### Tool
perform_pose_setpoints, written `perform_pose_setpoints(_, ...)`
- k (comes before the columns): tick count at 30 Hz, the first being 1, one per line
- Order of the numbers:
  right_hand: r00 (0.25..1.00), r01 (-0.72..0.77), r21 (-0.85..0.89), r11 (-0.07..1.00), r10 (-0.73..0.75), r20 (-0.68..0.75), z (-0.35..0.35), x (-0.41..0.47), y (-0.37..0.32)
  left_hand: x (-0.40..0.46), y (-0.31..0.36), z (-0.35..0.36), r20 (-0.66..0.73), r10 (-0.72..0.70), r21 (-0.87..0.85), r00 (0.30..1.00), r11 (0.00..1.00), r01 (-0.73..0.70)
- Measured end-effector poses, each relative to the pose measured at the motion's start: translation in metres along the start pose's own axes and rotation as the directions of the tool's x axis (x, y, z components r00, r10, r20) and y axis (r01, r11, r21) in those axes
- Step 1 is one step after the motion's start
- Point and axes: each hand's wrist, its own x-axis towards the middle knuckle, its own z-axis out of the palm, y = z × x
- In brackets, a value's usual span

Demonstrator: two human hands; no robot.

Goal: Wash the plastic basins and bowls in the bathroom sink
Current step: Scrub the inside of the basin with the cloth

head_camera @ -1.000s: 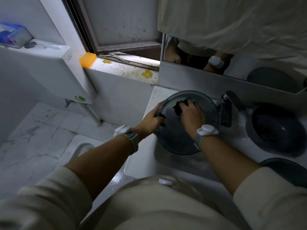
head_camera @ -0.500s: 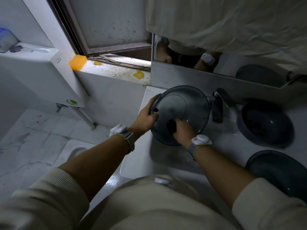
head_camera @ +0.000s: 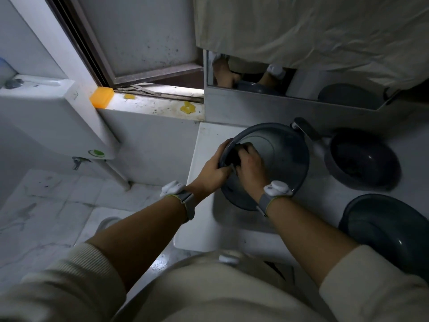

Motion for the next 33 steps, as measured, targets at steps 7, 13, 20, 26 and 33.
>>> perform_pose_setpoints(7,0.954,-0.240,-0.040,0.970,0.227,-0.198,-0.029,0.000,0.021,-0.017,-0.003,0.007,-0.004,0.029,-0.024,1.000,0.999,-0.029)
perform_pose_setpoints(13,0.843,-0.380,0.220,0.899,0.434,-0.319,-0.042,-0.013,0.028,-0.031,0.007,0.024,-0.026,0.104,-0.040,0.994,0.994,-0.105)
perform_pose_setpoints(20,0.984,-0.119,0.206,0.971,0.143,-0.105,-0.025,-0.034,0.001,-0.029,0.023,0.035,-0.063,0.192,-0.012,0.979,0.981,-0.193)
perform_pose_setpoints(26,0.933,-0.319,-0.073,0.945,0.327,0.153,-0.038,-0.072,0.067,-0.035,0.040,0.049,-0.019,0.248,0.093,0.968,0.965,-0.246)
perform_pose_setpoints(33,0.939,-0.344,-0.363,0.866,0.318,-0.133,-0.108,-0.092,0.118,-0.048,0.070,0.109,-0.066,0.254,0.021,0.965,0.967,-0.253)
